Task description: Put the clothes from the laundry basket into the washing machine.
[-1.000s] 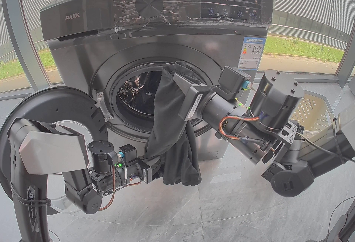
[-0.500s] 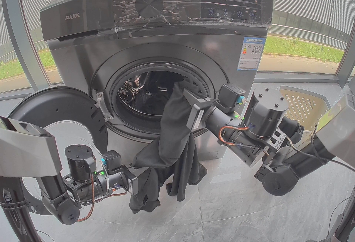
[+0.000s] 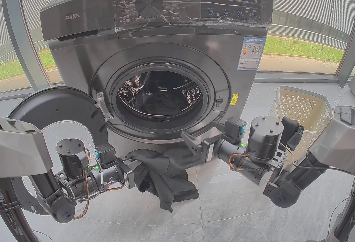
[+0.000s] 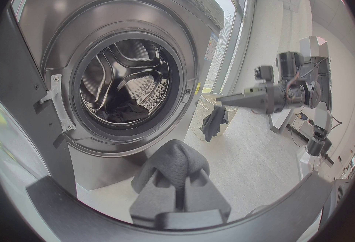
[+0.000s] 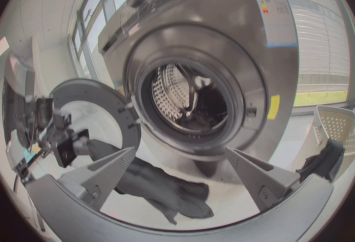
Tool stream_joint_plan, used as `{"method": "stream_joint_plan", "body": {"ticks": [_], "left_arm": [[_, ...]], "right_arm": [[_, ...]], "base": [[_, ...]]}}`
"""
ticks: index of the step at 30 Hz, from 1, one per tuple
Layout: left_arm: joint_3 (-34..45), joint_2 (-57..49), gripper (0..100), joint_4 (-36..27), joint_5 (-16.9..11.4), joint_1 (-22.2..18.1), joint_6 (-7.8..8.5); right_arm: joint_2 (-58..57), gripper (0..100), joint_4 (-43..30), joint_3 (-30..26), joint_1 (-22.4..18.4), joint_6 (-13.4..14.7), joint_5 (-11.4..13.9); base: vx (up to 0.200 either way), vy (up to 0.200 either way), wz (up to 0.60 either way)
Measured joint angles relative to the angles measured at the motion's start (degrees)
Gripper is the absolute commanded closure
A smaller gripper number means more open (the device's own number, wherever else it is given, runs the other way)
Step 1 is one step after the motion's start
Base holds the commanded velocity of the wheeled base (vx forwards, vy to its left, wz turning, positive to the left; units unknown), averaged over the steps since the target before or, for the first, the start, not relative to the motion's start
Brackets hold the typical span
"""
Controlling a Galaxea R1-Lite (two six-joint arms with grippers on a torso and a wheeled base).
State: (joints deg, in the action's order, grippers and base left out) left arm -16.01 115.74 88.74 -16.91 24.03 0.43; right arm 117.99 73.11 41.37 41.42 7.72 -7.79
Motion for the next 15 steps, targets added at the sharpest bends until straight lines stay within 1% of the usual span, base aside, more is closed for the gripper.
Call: {"method": "stream_joint_plan", "body": {"ticks": [3, 5, 8, 10, 12, 15], "left_arm": [[-0.06, -0.06, 100, 0.0, 0.02, 0.0, -0.05], [-0.09, -0.06, 100, 0.0, 0.02, 0.0, -0.07], [-0.13, -0.06, 100, 0.0, 0.02, 0.02, -0.07], [-0.2, -0.06, 100, 0.0, 0.02, 0.04, -0.07], [-0.24, -0.02, 100, 0.0, 0.02, 0.09, -0.07], [-0.3, 0.05, 100, 0.02, 0.05, 0.09, -0.07]], "right_arm": [[0.3, 0, -0.24, -3.8, -0.17, -0.79, 0.46], [0.74, 0, -0.05, -5.39, -0.22, -1.1, 1.23], [1.3, 0, 0.29, -6.1, 0.33, -1.32, 3.69], [1.6, 0, 0.4, -6.27, 1.05, -1.62, 4.86], [1.91, 0, 0.74, -6.4, 2.17, -1.82, 5.77], [2.93, 0, 2.68, -6.07, 3.94, -1.97, 6.38]], "base": [[0.0, 0.0, 0.0], [0.0, 0.0, 0.0], [0.0, 0.0, 0.0], [0.0, 0.0, 0.0], [0.0, 0.0, 0.0], [0.0, 0.0, 0.0]]}}
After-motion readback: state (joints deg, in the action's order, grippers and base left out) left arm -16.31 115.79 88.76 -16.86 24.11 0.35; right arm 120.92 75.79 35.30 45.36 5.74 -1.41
